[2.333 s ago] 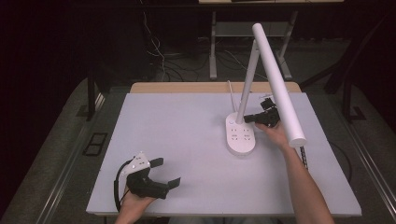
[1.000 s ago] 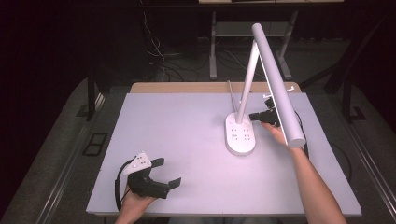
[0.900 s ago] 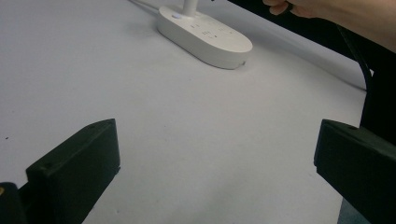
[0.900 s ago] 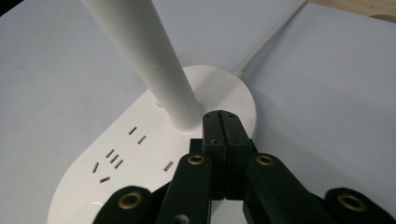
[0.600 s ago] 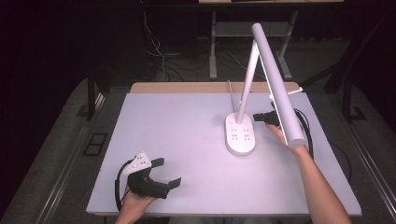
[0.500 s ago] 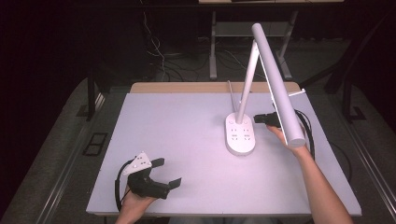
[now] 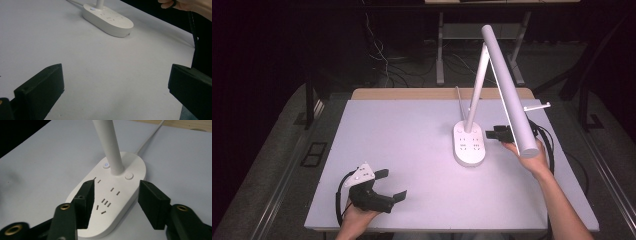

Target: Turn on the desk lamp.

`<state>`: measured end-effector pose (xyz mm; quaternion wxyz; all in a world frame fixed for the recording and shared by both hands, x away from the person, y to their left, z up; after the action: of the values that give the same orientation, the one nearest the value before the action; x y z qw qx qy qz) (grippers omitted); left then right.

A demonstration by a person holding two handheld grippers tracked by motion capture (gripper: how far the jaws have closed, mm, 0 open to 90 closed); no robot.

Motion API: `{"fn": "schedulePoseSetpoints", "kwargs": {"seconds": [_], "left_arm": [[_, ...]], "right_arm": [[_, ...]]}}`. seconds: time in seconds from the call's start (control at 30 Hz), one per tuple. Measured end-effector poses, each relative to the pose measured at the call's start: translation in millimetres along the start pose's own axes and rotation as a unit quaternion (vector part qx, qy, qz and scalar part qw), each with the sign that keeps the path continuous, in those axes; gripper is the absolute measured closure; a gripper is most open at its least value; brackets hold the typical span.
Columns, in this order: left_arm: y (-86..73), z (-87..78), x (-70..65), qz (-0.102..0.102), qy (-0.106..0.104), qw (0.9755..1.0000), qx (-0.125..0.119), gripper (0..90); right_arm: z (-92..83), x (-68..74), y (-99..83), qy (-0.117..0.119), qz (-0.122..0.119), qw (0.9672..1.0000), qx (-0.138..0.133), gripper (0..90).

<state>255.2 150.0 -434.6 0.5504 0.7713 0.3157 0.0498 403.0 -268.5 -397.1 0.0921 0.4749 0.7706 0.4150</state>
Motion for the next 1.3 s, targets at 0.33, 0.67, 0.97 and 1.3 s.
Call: {"fn": "schedulePoseSetpoints", "kwargs": {"seconds": [0.33,0.67,0.97,1.3], "left_arm": [[0.3,0.6,-0.3,0.0,0.001,1.0,0.001,0.0],[0.2,0.6,0.4,0.0,0.002,1.0,0.001,0.0],[0.1,0.4,-0.4,0.003,0.001,1.0,0.004,0.0],[0.3,0.3,-0.7,0.004,0.001,1.0,0.004,0.0]], "right_arm": [[-21.3,14.9,-13.5,-0.01,0.002,0.9999,-0.008,3.5],[-33.1,31.4,-36.6,0.016,-0.005,0.9996,-0.024,0.4],[-37.7,43.8,-63.6,0.027,-0.014,0.9991,-0.029,0.4],[-50.0,58.1,-94.2,0.024,-0.023,0.9983,-0.048,0.4]]}}
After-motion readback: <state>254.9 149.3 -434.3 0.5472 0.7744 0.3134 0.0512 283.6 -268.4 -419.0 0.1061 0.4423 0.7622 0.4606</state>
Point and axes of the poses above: each handheld gripper's, and its own axes: z roughly forward along the jaws, y roughly out of its top, x roughly to its left, the point moved 3 cm from there along z, roughly forward along the jaws, and after that the axes turned 5 degrees about -y, right-handed, at the moved point
